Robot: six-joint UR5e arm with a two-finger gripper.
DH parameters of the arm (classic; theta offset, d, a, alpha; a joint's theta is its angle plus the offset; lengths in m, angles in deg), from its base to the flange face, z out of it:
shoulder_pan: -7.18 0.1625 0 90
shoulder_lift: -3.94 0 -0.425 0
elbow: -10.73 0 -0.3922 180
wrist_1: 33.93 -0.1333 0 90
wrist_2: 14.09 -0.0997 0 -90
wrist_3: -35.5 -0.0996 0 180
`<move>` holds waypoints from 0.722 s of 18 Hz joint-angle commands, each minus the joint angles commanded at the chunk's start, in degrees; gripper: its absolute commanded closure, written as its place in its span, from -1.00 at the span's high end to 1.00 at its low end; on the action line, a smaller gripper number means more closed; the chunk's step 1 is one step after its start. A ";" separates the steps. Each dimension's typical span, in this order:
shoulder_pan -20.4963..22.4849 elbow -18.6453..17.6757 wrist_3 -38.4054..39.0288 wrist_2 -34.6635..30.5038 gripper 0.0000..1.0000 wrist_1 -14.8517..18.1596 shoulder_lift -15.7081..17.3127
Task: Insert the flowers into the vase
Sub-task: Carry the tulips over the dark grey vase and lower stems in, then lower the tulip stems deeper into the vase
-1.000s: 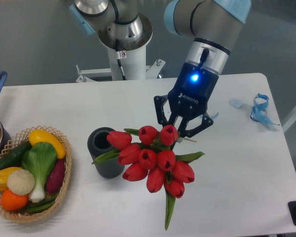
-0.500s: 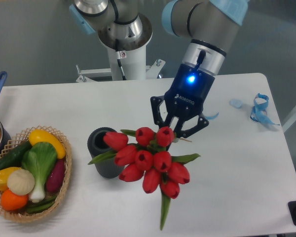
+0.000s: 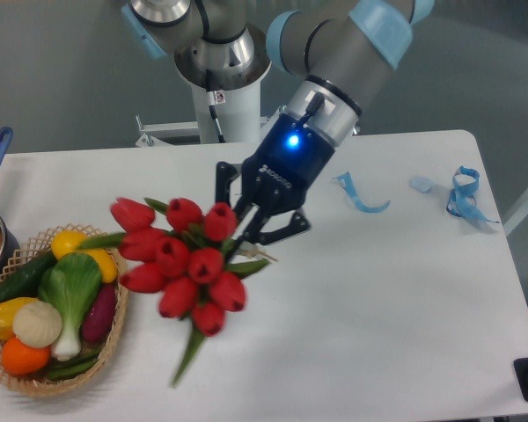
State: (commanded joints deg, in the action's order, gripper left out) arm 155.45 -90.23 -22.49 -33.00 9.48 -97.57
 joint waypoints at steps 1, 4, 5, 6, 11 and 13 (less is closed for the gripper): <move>0.17 -1.58 -2.98 1.67 -0.71 0.09 0.09; 1.40 -3.88 -5.39 9.05 -0.71 0.09 -0.09; 1.93 -3.62 -5.30 10.03 -0.71 0.09 0.17; 1.76 -3.45 -5.13 10.21 -0.71 0.09 0.26; 1.23 -4.23 -4.95 10.39 -0.71 0.18 1.67; 0.79 -6.51 -5.03 10.39 -0.71 0.18 2.72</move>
State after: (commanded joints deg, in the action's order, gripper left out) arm 156.24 -96.75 -27.52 -22.61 9.66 -94.85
